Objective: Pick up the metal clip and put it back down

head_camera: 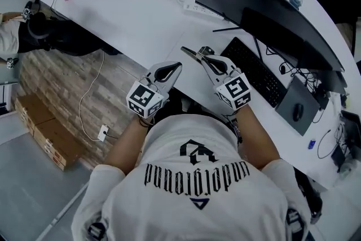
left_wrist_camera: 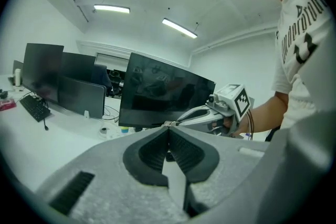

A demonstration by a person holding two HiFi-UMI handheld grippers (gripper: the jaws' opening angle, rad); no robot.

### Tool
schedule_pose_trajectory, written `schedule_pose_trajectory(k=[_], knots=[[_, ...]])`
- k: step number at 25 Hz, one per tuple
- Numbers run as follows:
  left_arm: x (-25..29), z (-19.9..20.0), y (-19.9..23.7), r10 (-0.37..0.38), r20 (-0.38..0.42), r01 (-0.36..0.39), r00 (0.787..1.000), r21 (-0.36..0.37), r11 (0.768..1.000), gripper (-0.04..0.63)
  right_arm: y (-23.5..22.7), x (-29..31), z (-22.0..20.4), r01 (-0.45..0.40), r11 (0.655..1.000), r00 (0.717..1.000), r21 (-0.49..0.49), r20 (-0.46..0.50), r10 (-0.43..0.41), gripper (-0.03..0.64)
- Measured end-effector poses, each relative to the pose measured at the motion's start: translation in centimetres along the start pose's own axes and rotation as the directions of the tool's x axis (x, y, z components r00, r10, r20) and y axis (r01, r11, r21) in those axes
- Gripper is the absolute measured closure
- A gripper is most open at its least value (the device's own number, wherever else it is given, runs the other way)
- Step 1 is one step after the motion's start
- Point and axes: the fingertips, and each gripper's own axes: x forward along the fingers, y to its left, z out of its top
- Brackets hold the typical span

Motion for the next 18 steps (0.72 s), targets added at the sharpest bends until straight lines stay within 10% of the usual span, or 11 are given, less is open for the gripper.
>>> schedule_pose_trajectory(k=[18], knots=[[-4.4,4.0,-6.2,0.067,0.085,-0.068,0.994,0.017,0.998,0.580,2.2,-9.0,5.4,0.040,0.998,0.993,-0.057,0.111,-0.033,0.594]])
